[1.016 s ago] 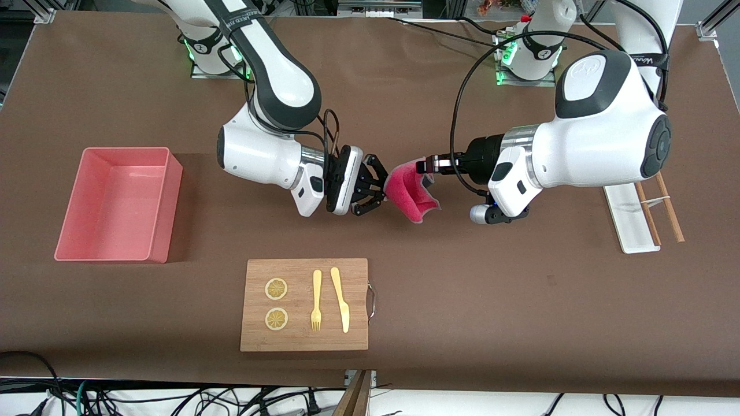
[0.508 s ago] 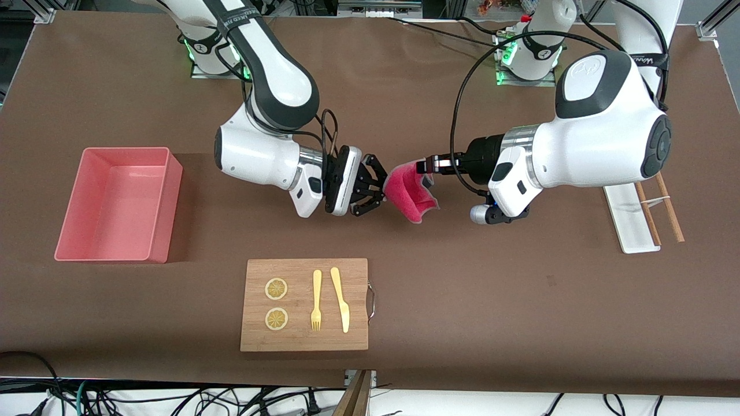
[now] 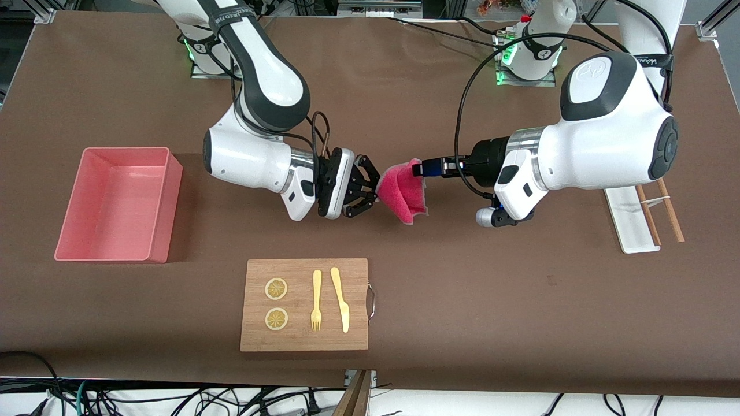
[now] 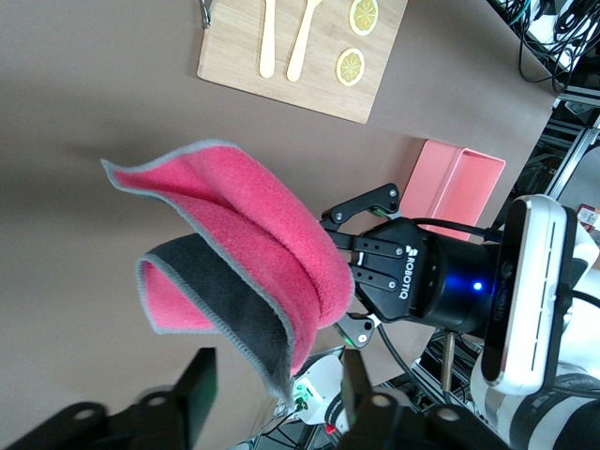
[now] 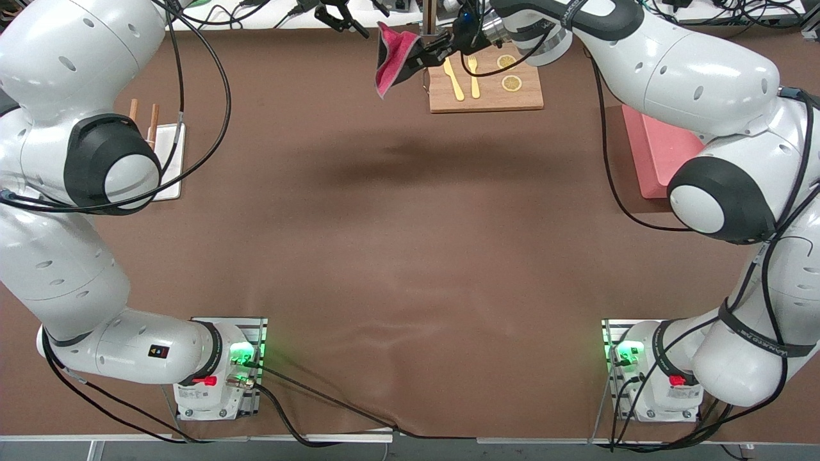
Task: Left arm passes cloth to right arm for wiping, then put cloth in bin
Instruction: 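Pull the cloth away with the right gripper while the left gripper releases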
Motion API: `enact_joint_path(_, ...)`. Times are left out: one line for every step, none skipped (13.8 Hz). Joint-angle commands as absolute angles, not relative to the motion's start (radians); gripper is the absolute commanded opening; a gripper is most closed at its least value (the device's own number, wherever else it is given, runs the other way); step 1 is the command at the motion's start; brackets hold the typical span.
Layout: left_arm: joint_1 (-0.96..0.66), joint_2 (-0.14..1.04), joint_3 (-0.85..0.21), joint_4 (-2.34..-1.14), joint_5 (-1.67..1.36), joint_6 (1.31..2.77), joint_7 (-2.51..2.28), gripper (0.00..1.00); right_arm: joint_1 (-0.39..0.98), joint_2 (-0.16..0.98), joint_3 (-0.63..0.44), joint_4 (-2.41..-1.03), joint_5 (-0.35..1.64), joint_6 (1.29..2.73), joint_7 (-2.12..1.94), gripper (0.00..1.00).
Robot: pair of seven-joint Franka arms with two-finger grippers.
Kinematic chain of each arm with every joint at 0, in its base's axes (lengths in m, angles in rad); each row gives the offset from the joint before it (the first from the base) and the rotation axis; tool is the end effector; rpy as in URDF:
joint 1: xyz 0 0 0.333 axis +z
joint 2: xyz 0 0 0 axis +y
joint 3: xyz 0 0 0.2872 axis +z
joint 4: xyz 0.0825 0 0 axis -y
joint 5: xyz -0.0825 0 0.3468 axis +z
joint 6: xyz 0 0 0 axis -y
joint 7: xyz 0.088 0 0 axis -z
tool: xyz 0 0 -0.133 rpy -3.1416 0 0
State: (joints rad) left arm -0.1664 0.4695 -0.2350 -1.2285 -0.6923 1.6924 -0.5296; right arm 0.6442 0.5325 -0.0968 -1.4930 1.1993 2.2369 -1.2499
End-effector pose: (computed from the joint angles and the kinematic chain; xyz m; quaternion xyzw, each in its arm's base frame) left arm 0.5795 -0.2942 0.4984 0.9158 0.1105 -0.1686 0.3473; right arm 0.5605 0.4098 0.3766 -0.7477 -0.4712 -0.2444 0.3989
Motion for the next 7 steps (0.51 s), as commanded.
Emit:
enact_joint_path(-0.163, 0.471, -0.233, -1.213, -0.693, 1.689, -0.534, 1.00, 0.623, 0.489, -0.139, -1.528, 1.122, 2.142, -1.223, 0.00)
enact_joint_path(-0.158, 0.468, -0.230, -1.215, -0.689, 1.681, -0.526, 1.00, 0.602, 0.477, -0.141, -1.552, 1.088, 2.117, -1.223, 0.00)
enact_joint_path(-0.149, 0.463, -0.230, -1.213, -0.648, 1.658, -0.512, 1.00, 0.579, 0.462, -0.141, -1.574, 1.053, 2.097, -1.223, 0.00)
enact_joint_path(-0.147, 0.451, -0.232, -1.213, -0.579, 1.626, -0.499, 1.00, 0.559, 0.445, -0.143, -1.601, 1.011, 2.082, -1.223, 0.00)
enact_joint_path(-0.147, 0.434, -0.232, -1.213, -0.510, 1.593, -0.488, 1.00, 0.548, 0.427, -0.153, -1.627, 0.971, 2.068, -1.209, 0.00)
enact_joint_path(-0.147, 0.417, -0.230, -1.215, -0.455, 1.560, -0.474, 1.00, 0.543, 0.404, -0.169, -1.656, 0.933, 2.054, -1.172, 0.00)
enact_joint_path(-0.147, 0.411, -0.230, -1.215, -0.387, 1.530, -0.454, 1.00, 0.535, 0.369, -0.176, -1.686, 0.873, 2.046, -1.120, 0.00)
